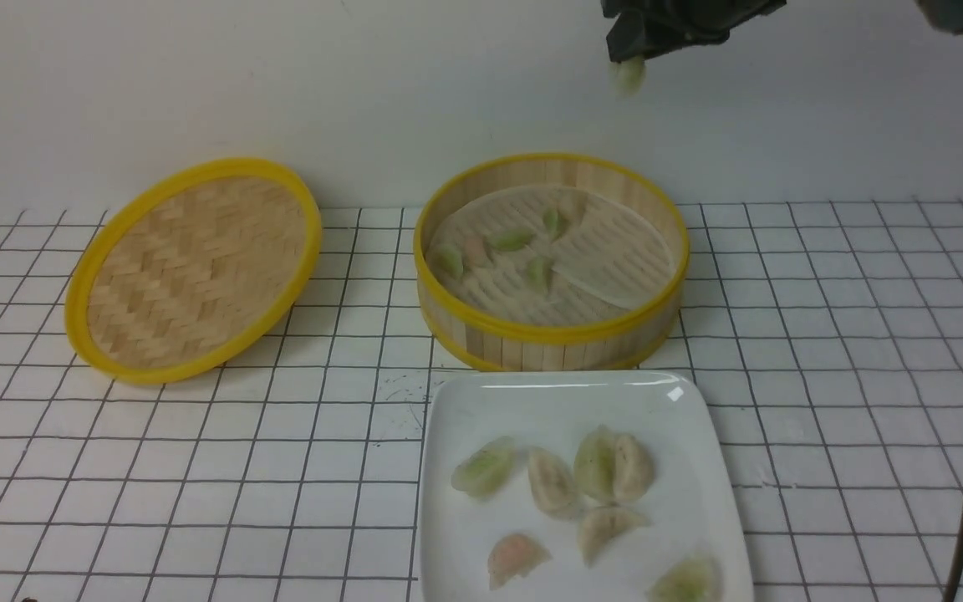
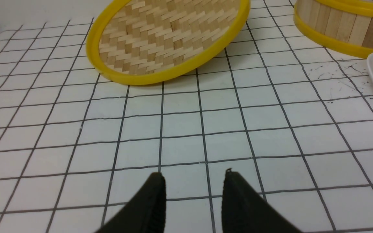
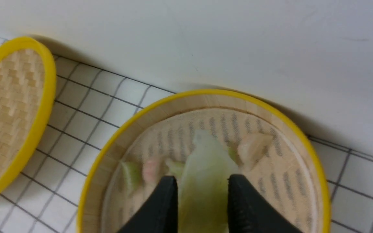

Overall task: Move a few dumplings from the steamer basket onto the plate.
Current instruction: Use the right arm to put the dumpling into the plate

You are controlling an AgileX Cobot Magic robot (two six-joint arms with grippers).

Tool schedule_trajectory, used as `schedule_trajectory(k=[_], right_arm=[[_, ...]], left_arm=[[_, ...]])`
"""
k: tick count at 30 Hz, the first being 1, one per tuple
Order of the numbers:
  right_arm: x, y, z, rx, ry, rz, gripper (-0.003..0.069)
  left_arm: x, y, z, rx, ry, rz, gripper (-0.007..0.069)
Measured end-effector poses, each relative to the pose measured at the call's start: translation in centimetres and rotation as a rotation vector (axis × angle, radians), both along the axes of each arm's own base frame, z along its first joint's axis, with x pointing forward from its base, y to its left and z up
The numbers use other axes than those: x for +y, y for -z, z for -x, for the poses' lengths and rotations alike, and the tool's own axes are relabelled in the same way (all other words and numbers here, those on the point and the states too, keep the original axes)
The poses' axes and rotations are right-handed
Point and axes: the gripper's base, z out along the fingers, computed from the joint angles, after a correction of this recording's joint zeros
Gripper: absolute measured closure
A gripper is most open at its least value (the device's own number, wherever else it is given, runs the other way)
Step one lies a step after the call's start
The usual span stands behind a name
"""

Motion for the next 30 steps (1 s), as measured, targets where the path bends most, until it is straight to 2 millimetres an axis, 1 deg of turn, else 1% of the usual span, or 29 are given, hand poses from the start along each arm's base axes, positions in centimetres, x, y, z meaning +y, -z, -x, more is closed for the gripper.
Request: schedule_trajectory(k=[2,5,8,11,13,14,16,17,18,22,23,25,30], right_arm=[[-0.3,0.1,-0.1,-0.033,-0.026,0.073,0.0475],[-0.5,0.1,-0.2,-0.046,-0.031,0.107,0.0475],[-0.6,0.1,-0.2,-0.049,-0.030,0.118,0.0475],[-0.7,-0.3,0.0,-0.056,-0.022,0.118,0.0475],[-0.9,-1.6,0.6,-0.079,-0.011,0.113,0.0475],[-0.9,-1.9,0.7,-0.084,-0.009,0.110,0.0475],[-1.3,-4.3,2.0,-0.125,0.005,0.089,0.0475],[-1.4,-4.7,2.2,-0.131,0.008,0.086,0.0475],[-1.5,-5.9,2.8,-0.152,0.016,0.074,0.0475],[-2.1,-9.0,4.8,-0.198,0.049,0.025,0.0475],[-2.1,-9.4,5.1,-0.203,0.055,0.017,0.0475],[-2.4,-10.8,6.1,-0.222,0.067,-0.011,0.0475],[-2.2,-12.0,7.2,-0.232,0.052,-0.067,0.0475]], left_arm=[[0.0,0.0,0.0,0.000,0.000,0.000,0.0400],[0.0,0.0,0.0,0.000,0.000,0.000,0.0400],[0.0,0.0,0.0,0.000,0.000,0.000,0.0400],[0.0,0.0,0.0,0.000,0.000,0.000,0.0400],[0.0,0.0,0.0,0.000,0.000,0.000,0.0400],[0.0,0.0,0.0,0.000,0.000,0.000,0.0400],[0.0,0.0,0.0,0.000,0.000,0.000,0.0400],[0.0,0.0,0.0,0.000,0.000,0.000,0.0400],[0.0,0.0,0.0,0.000,0.000,0.000,0.0400],[0.0,0.0,0.0,0.000,0.000,0.000,0.0400],[0.0,0.0,0.0,0.000,0.000,0.000,0.0400],[0.0,0.0,0.0,0.000,0.000,0.000,0.0400],[0.0,0.0,0.0,0.000,0.000,0.000,0.0400]])
